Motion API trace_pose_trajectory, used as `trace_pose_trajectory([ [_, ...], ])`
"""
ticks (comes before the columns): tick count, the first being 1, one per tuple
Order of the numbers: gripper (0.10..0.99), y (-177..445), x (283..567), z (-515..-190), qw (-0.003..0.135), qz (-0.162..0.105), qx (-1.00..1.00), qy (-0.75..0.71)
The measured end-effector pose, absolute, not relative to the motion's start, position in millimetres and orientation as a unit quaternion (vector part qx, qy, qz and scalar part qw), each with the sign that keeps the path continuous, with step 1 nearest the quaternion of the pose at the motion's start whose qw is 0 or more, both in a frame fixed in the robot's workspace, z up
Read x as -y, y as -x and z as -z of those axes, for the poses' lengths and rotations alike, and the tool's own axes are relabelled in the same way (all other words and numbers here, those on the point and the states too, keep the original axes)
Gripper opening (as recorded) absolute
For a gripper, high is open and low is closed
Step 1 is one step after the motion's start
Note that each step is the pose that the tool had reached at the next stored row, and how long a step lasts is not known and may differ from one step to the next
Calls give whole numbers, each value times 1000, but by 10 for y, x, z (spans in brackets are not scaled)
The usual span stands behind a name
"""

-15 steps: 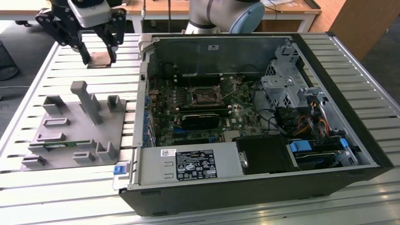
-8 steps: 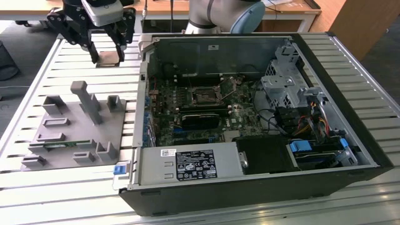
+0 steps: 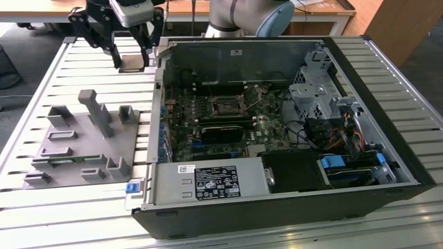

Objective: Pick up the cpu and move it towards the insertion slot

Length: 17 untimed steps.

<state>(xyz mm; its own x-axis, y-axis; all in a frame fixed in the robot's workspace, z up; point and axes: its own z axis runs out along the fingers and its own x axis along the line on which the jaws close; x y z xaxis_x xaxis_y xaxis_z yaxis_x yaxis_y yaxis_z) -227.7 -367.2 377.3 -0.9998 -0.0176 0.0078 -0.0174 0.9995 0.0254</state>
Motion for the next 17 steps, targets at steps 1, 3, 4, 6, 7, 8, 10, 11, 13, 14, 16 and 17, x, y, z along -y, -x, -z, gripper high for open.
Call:
trace_pose_trajectory([
  [1, 541, 2253, 3664, -3773, 4, 13, 1000, -9],
  [3, 541, 2208, 3647, -3773, 4, 13, 1000, -9],
  [4, 541, 2185, 3639, -3773, 4, 13, 1000, -9],
  [6, 541, 2139, 3622, -3774, 4, 13, 1000, -9],
  [7, 541, 2118, 3614, -3773, 4, 13, 1000, -9],
  [8, 541, 2096, 3607, -3773, 4, 13, 1000, -9],
  [10, 541, 2054, 3591, -3773, 4, 13, 1000, -9],
  [11, 541, 2032, 3584, -3772, 4, 13, 1000, -9],
  [13, 541, 1989, 3569, -3773, 4, 13, 1000, -9],
  [14, 541, 1969, 3561, -3773, 4, 13, 1000, -9],
  [16, 541, 1928, 3545, -3773, 4, 13, 1000, -9],
  [17, 541, 1909, 3536, -3773, 4, 13, 1000, -9],
])
